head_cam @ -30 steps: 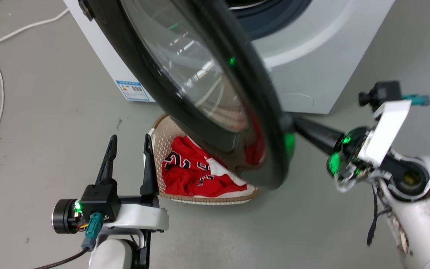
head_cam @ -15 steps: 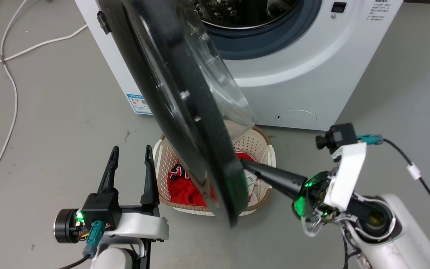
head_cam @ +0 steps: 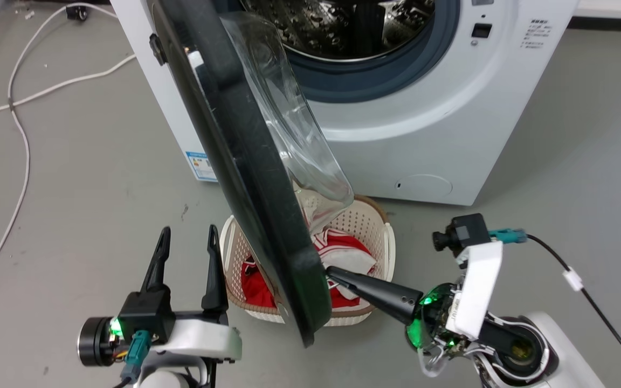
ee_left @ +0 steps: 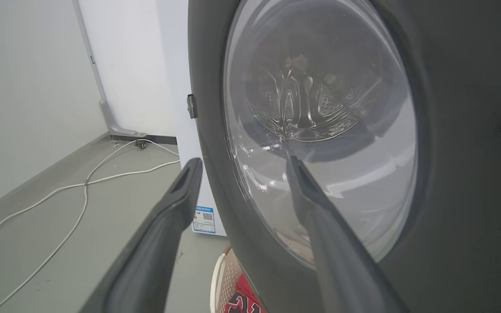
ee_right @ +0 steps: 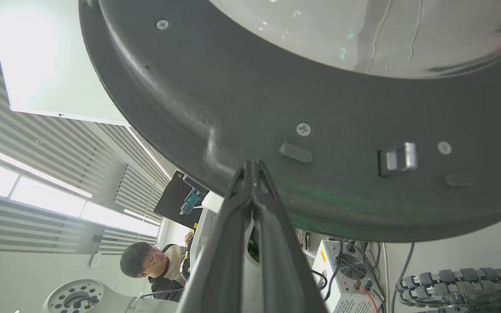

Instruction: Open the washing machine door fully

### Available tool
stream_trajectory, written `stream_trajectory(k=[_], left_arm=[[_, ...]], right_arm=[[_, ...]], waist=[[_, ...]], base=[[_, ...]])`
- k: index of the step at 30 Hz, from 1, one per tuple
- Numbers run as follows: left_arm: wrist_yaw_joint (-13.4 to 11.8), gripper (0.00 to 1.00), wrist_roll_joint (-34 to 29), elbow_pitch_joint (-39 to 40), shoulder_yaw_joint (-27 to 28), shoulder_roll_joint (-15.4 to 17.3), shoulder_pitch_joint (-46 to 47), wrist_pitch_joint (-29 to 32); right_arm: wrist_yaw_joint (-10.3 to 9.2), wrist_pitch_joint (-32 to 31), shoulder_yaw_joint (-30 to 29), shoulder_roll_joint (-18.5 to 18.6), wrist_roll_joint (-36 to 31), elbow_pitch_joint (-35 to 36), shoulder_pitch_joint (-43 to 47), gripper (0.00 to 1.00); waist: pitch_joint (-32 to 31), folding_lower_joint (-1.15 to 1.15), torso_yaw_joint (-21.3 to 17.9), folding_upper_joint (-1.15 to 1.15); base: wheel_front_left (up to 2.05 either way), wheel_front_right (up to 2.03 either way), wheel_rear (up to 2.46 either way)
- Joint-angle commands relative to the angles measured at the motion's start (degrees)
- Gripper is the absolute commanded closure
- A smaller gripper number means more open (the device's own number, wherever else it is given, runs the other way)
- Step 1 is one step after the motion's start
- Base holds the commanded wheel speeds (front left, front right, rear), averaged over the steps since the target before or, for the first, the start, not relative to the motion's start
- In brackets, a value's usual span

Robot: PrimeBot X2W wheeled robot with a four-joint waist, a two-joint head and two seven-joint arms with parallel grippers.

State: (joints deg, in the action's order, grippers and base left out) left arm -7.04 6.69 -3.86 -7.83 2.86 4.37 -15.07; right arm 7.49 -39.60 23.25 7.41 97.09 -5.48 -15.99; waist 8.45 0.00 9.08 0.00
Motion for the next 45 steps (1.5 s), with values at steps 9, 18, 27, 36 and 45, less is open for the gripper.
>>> stream_trajectory(k=[9, 18, 27, 36, 45], left_arm=[[0.2, 0.0, -0.4, -0.7, 0.2, 0.0, -3.5, -0.2], [0.3, 0.0, -0.7, -0.2, 1.2, 0.0, -6.2, -0.2], [0.3, 0.0, -0.5, 0.2, 2.2, 0.1, -7.7, -0.2], [0.4, 0.0, -0.7, 0.4, 2.2, 0.0, -7.5, -0.2], [0.6, 0.0, -0.7, 0.5, 2.2, 0.0, -8.0, -0.2]], right_arm=[[0.0, 11.8, -8.3, -0.1, -3.1, 4.7, 6.9, 1.0], [0.0, 30.6, -17.0, 0.5, -15.7, 8.5, 13.5, 1.0], [-0.01, 53.9, -14.5, 5.6, -52.3, 5.6, 17.3, 1.0], [-0.01, 54.8, -22.9, -0.6, -88.1, 9.2, 21.8, 1.0], [-0.02, 54.8, -26.8, -4.6, -88.7, 9.9, 25.3, 0.0]], waist=[[-5.1, 0.0, -1.2, 0.0], [-8.2, 0.0, -2.7, 0.0], [-8.8, 0.0, -4.7, 0.0], [-8.6, 0.0, -4.9, 0.0], [-8.6, 0.0, -4.9, 0.0]], base=[[0.0, 0.0, 0.0], [0.0, 0.0, 0.0], [0.0, 0.0, 0.0], [0.0, 0.0, 0.0], [0.0, 0.0, 0.0]])
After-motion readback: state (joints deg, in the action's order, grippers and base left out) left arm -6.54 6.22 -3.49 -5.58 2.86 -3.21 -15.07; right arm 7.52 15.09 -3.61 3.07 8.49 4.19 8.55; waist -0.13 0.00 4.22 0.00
